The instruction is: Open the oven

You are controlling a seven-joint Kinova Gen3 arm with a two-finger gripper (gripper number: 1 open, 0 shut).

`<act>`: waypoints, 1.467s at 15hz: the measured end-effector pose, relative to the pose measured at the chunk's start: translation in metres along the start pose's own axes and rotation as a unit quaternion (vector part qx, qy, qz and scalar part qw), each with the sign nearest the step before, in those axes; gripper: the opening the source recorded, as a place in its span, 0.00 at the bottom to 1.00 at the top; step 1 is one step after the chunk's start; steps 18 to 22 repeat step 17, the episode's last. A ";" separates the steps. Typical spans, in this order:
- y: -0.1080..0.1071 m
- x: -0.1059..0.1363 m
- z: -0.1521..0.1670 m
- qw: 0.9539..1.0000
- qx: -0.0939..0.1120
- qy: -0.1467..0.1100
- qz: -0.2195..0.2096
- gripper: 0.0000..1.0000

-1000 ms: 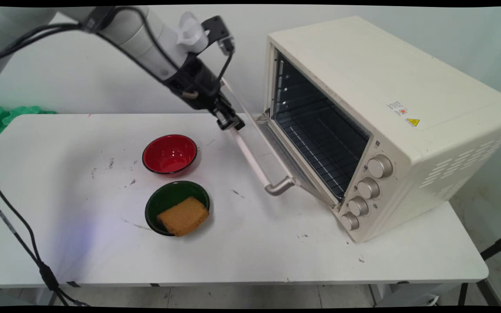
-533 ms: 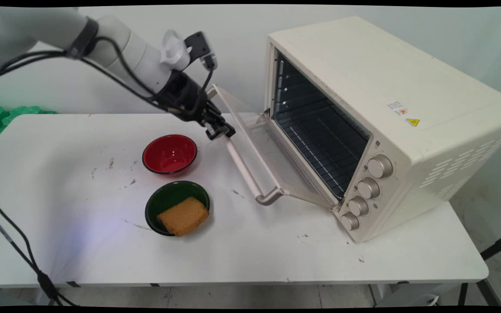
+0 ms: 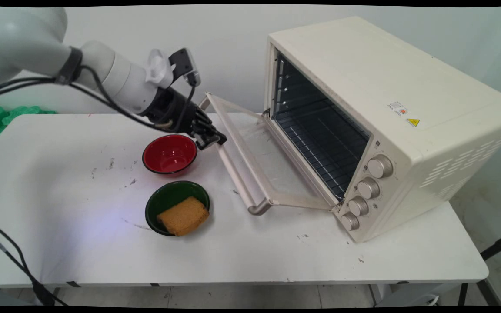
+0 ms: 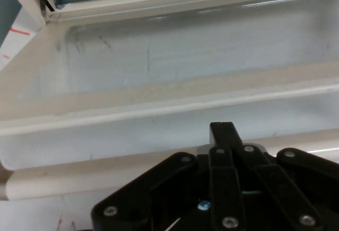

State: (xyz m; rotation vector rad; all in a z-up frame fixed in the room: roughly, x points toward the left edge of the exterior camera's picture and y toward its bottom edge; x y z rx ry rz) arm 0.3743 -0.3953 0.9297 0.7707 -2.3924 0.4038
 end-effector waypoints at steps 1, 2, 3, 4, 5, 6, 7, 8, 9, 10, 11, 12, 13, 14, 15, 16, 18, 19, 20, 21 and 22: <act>0.000 -0.004 0.001 1.000 0.000 0.003 0.000 0.00; 0.000 -0.009 0.001 1.000 0.000 0.006 0.000 0.00; 0.000 -0.014 0.002 1.000 -0.001 0.009 0.000 0.00; 0.001 -0.019 0.002 1.000 -0.001 0.012 0.000 0.00; 0.001 -0.024 0.003 1.000 -0.002 0.015 0.000 0.00; 0.002 -0.030 0.003 1.000 -0.003 0.018 0.000 0.00; 0.002 -0.033 0.004 1.000 -0.003 0.020 0.000 0.00; 0.002 -0.038 0.004 1.000 -0.004 0.023 0.000 0.00; 0.003 -0.042 0.005 1.000 -0.004 0.026 0.000 0.00; 0.003 -0.047 0.005 1.000 -0.005 0.029 0.000 0.00; 0.004 -0.052 0.006 0.999 -0.005 0.033 0.000 0.00; 0.004 -0.057 0.007 0.999 -0.005 0.036 -0.001 0.00; 0.004 -0.060 0.008 0.999 -0.005 0.040 -0.001 0.00; 0.004 -0.063 0.009 0.999 -0.005 0.043 -0.002 0.00; 0.004 -0.067 0.010 0.999 -0.005 0.046 -0.002 0.00; 0.004 -0.070 0.011 0.999 -0.005 0.049 -0.002 0.00; 0.004 -0.073 0.011 0.999 -0.005 0.052 -0.003 0.00; 0.004 -0.073 0.011 0.999 -0.005 0.052 -0.003 0.00; 0.004 -0.073 0.011 0.999 -0.005 0.052 -0.003 0.00; 0.004 -0.073 0.011 0.999 -0.005 0.052 -0.003 0.00; 0.004 -0.073 0.011 0.999 -0.005 0.052 -0.003 0.00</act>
